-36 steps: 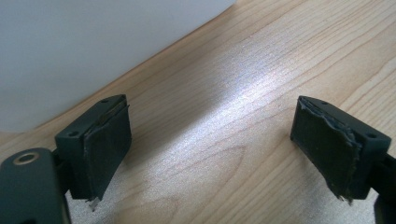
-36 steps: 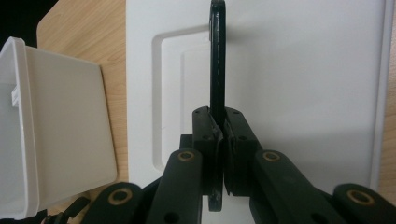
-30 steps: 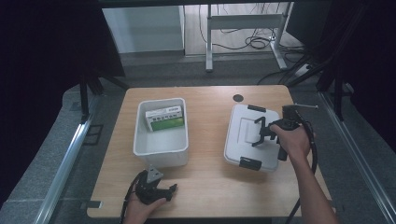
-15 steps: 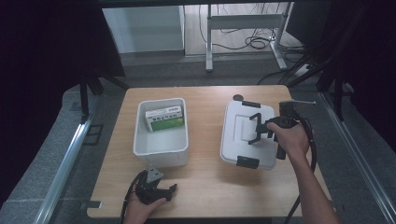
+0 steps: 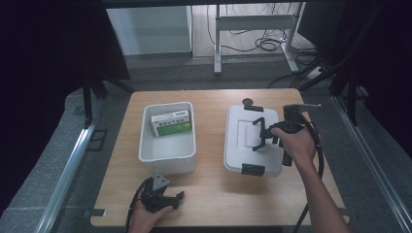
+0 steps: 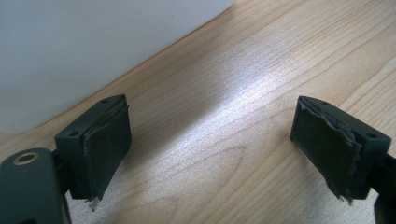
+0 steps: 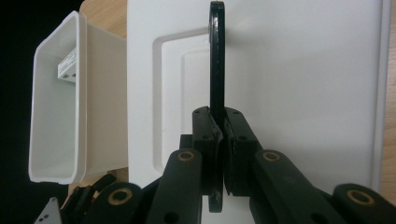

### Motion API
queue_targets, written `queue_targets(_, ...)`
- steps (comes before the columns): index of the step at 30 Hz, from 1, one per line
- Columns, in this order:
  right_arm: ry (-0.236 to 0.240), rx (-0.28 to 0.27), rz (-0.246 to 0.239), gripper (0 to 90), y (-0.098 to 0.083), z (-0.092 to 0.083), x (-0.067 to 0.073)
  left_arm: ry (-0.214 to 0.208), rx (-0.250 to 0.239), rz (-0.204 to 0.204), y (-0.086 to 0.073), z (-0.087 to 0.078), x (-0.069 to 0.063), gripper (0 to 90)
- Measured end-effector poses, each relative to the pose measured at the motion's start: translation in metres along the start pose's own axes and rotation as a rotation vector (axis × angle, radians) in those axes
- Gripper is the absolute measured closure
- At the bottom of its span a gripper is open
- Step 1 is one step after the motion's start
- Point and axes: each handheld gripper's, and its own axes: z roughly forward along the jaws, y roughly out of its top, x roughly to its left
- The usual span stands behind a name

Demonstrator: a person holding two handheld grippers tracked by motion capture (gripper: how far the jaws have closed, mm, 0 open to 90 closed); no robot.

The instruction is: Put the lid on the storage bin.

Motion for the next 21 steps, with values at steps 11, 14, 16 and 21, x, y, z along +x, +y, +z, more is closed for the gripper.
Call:
queue_targets(11,0.018,0.003,-0.033,84.8,-0.002,0.002,0.013,0.000,0.000,0.000,0.000,0.000,0.000,12.2)
queue_targets(14,0.022,0.009,-0.039,84.8,-0.003,0.002,0.017,0.000,0.000,0.000,0.000,0.000,0.000,12.2)
queue_targets(16,0.026,0.008,-0.043,84.8,-0.003,0.003,0.019,0.000,0.000,0.000,0.000,0.000,0.000,12.3)
queue_targets(21,0.041,0.014,-0.049,84.8,-0.003,0.005,0.025,0.000,0.000,0.000,0.000,0.000,0.000,12.3)
